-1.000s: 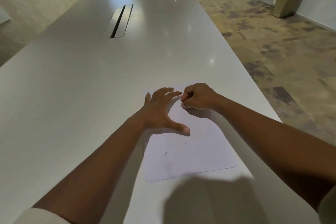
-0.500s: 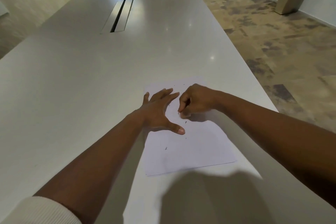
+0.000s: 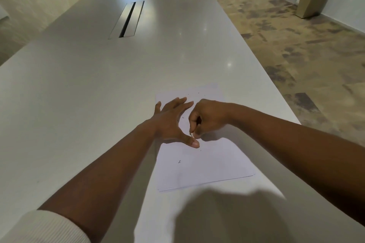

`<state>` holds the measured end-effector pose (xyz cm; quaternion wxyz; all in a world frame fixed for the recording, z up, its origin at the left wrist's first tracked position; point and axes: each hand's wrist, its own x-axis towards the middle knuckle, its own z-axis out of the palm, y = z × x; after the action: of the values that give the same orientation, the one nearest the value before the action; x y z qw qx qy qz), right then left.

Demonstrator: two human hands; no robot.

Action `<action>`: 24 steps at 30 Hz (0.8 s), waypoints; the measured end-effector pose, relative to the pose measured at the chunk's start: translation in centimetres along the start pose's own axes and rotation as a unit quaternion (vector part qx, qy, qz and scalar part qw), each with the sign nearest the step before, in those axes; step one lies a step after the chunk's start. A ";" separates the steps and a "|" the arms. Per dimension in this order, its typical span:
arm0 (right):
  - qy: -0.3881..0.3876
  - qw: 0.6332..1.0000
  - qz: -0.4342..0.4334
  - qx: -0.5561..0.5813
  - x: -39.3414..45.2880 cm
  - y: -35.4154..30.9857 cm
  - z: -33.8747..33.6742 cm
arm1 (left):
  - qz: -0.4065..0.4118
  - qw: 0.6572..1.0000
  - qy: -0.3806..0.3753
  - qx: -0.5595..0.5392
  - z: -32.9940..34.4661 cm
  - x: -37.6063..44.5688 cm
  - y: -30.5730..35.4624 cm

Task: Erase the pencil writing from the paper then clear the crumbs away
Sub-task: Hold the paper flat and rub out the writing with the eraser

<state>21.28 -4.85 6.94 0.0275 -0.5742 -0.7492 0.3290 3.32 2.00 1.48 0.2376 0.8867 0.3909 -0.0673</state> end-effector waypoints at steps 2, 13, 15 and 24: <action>0.038 0.999 -0.010 0.015 0.3 0.0 0.3 | 0.004 1.000 0.000 -0.001 0.1 0.0 -0.1; 0.078 0.996 -0.034 0.000 1.4 -0.4 -0.1 | 0.012 1.000 0.008 -0.008 0.0 0.1 -0.1; 0.002 0.999 -0.022 -0.026 0.8 -0.5 -0.5 | 0.009 1.000 0.008 -0.002 0.1 0.1 -0.2; 0.179 0.983 0.031 0.007 0.1 2.2 -1.5 | 0.000 1.000 0.001 0.005 0.1 0.0 -0.1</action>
<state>23.71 -3.78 6.90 0.1548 -0.6462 -0.7120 0.2269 3.27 2.04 1.34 0.2331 0.8879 0.3907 -0.0683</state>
